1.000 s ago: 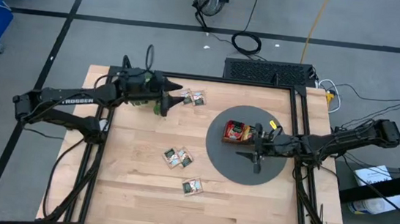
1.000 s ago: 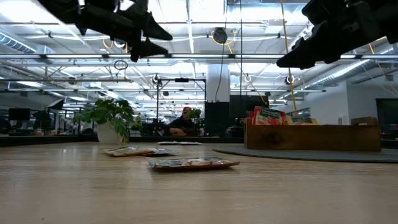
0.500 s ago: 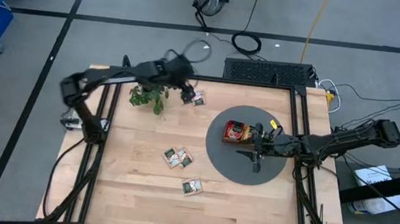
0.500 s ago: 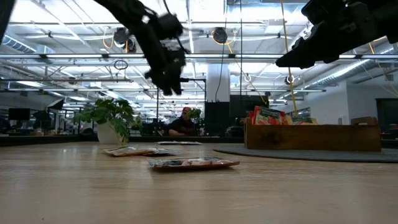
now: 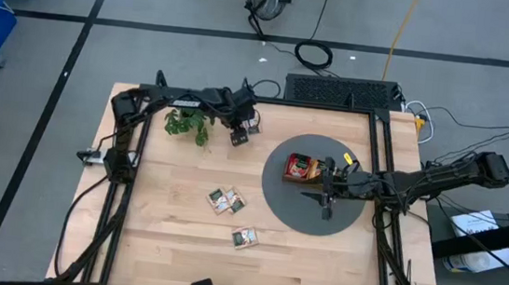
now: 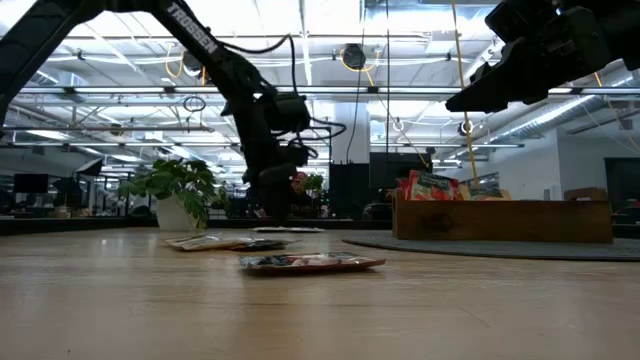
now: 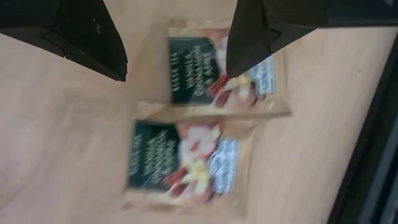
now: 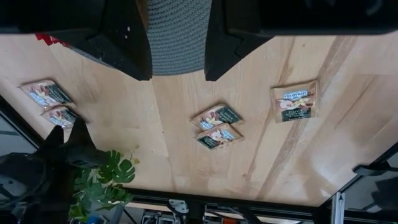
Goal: Pick & Place Tea
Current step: Put the brown tea bag into the right section of the wooden organizer
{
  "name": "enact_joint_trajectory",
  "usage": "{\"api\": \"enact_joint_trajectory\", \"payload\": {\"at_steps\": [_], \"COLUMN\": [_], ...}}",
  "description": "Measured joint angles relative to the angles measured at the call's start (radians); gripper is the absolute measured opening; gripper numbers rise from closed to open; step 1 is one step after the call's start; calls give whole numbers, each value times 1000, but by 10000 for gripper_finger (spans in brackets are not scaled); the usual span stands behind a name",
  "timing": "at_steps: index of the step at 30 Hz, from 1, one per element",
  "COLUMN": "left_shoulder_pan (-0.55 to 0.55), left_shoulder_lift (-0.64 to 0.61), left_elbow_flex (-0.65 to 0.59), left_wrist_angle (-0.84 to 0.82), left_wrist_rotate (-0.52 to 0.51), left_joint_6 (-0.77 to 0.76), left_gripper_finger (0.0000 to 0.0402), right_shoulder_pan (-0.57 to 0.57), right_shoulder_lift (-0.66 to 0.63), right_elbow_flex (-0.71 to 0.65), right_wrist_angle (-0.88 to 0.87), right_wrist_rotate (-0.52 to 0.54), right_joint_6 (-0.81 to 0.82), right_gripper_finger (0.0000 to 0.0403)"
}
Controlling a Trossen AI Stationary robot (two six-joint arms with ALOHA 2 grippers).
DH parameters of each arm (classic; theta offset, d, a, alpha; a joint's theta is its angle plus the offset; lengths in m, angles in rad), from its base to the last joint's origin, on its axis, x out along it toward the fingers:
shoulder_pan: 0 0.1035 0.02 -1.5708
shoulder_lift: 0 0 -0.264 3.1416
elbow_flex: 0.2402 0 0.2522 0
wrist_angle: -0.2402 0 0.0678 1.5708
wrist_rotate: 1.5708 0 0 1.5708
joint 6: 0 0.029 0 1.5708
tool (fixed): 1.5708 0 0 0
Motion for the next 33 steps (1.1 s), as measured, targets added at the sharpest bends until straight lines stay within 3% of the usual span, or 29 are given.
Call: {"api": "enact_joint_trajectory", "payload": {"at_steps": [8,13,26,29,33], "left_shoulder_pan": [21,16,4,1,-4], "left_shoulder_lift": [29,47,82,83,84], "left_elbow_flex": [0,0,4,3,2], "left_wrist_angle": [-14,-15,-3,-3,-3], "left_wrist_rotate": [-32,18,-42,-47,-45], "left_joint_6": [-19,16,15,15,15], "left_gripper_finger": [271,271,270,248,174], "right_shoulder_pan": [0,0,0,0,0], "right_shoulder_lift": [0,0,0,0,0], "right_elbow_flex": [0,0,0,0,0], "right_wrist_angle": [2,2,1,1,1], "right_wrist_rotate": [0,0,0,0,0], "right_joint_6": [0,0,0,0,0], "right_gripper_finger": [132,131,130,130,130]}}
